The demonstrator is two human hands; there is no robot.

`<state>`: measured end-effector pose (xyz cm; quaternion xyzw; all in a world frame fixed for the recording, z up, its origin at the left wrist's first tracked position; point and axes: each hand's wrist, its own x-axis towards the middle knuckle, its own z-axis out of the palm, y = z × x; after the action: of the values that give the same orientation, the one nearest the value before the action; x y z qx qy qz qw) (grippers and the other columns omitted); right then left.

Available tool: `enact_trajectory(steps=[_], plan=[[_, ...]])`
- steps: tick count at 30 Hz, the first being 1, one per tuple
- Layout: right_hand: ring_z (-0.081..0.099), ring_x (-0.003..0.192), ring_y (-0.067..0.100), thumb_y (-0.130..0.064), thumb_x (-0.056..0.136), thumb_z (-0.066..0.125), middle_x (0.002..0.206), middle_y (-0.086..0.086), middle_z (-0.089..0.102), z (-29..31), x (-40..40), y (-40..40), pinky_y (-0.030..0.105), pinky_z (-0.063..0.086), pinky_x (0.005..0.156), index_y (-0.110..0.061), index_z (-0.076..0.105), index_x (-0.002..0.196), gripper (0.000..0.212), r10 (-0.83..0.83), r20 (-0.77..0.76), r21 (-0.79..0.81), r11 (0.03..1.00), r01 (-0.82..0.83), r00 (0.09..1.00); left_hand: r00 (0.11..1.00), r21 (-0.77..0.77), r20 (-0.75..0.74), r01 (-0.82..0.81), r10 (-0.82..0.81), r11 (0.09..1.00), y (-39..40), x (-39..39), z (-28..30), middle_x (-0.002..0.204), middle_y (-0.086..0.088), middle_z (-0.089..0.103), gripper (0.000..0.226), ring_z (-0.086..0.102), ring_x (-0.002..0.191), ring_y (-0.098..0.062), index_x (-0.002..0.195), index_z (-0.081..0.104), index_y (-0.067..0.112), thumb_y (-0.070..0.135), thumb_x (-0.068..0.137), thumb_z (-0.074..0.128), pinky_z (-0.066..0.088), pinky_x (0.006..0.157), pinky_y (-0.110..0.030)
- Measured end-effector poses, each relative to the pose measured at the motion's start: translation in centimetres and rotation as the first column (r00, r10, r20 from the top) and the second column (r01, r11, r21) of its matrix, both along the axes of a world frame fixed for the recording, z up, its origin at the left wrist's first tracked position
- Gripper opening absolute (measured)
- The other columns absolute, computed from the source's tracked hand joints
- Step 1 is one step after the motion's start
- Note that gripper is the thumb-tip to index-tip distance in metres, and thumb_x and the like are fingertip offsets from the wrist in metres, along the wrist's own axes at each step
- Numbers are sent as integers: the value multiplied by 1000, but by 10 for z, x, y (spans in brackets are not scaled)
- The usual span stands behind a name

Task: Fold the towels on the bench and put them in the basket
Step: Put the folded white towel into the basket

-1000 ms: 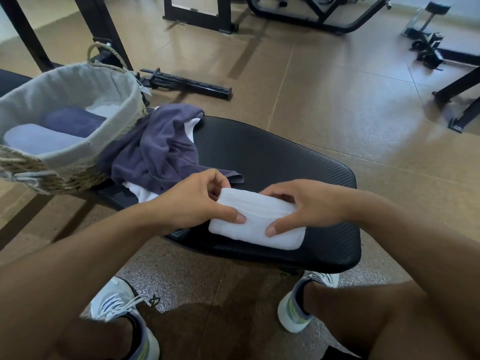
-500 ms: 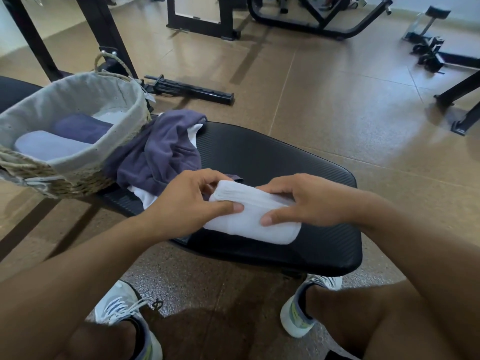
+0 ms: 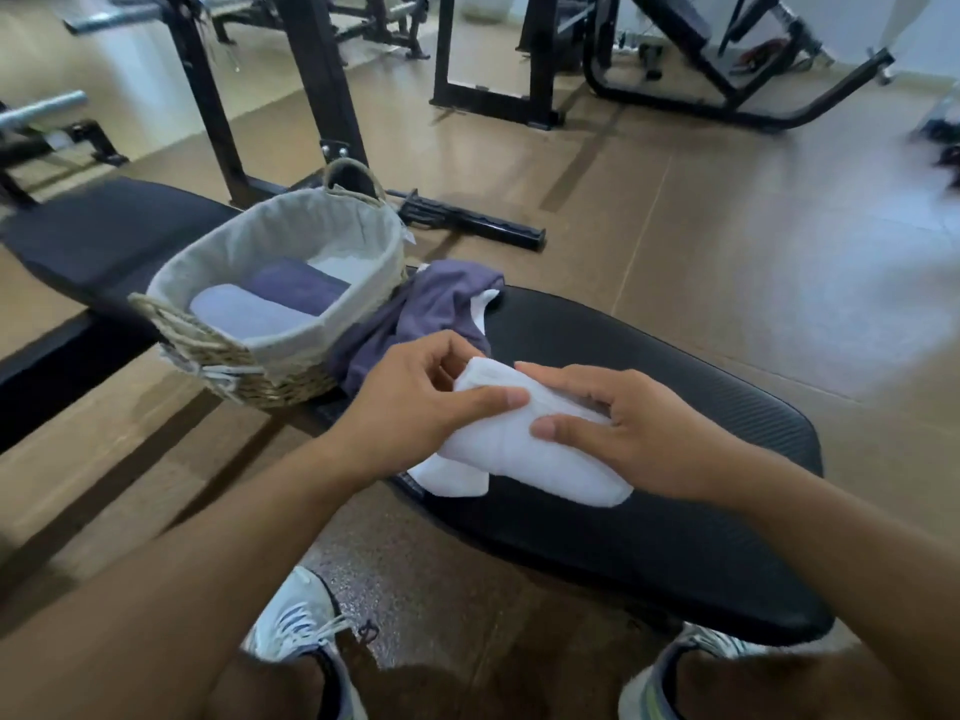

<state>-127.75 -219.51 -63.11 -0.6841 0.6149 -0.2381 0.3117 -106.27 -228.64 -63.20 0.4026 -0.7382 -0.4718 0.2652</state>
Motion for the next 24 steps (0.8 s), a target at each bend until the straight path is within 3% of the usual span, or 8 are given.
enact_trajectory(steps=[2,6,10,13,16,19,22,24], plan=[[61,107,0,-54,94,57,115,-23,65,-2,9,-8,22,50,88,-52,46,144,51,-19,28,-53,998,21,999,999,10,-29,-45,46,999,-6,8,5,82,1,73,27,64,72,-8,84,71,22,41,74,86,50,68,-27],[62,102,-5,-59,89,55,110,-29,66,1,35,-32,12,45,79,-52,53,139,51,-60,99,-120,990,71,993,982,17,-101,-160,161,987,-23,25,11,85,-1,73,32,70,80,-15,89,71,22,47,74,85,56,73,-35],[64,101,-6,-52,92,62,114,-28,69,4,56,-64,15,51,82,-48,60,134,43,-98,147,-155,981,121,984,913,-59,-147,-391,380,918,-37,36,15,95,13,68,37,64,83,5,106,62,27,51,81,76,50,69,-12],[63,106,-6,-43,96,64,124,-25,66,12,67,-101,9,46,83,-38,63,135,39,-132,129,-173,973,153,983,864,-116,-136,-499,484,858,-51,44,17,117,12,63,39,60,105,0,128,54,27,48,96,60,51,91,-25],[65,104,-3,-35,99,62,118,-19,71,24,78,-150,9,47,79,-32,68,131,33,-150,153,-229,956,183,977,863,-312,53,-464,503,829,-68,55,13,144,0,52,47,48,131,-18,144,43,21,33,100,53,39,111,-39],[68,100,10,-36,100,60,109,-6,75,38,95,-204,16,48,76,-25,72,126,31,-178,99,-263,944,198,979,749,-600,354,-278,561,750,-79,61,7,154,-7,42,61,32,146,-26,148,40,13,37,94,54,19,122,-45],[67,105,28,-35,101,57,112,13,74,43,120,-252,39,51,88,-12,73,119,33,-151,17,-227,962,151,988,616,-558,622,-84,483,826,-85,63,1,166,-9,20,77,6,156,-26,154,28,12,53,93,50,1,125,-54],[65,98,33,-36,102,55,107,16,72,41,134,-280,41,50,83,-10,72,116,34,-150,-91,-181,975,132,984,594,-484,692,-40,410,874,-89,64,-1,169,-8,9,84,-3,156,-27,158,17,14,57,94,48,-2,124,-56]])
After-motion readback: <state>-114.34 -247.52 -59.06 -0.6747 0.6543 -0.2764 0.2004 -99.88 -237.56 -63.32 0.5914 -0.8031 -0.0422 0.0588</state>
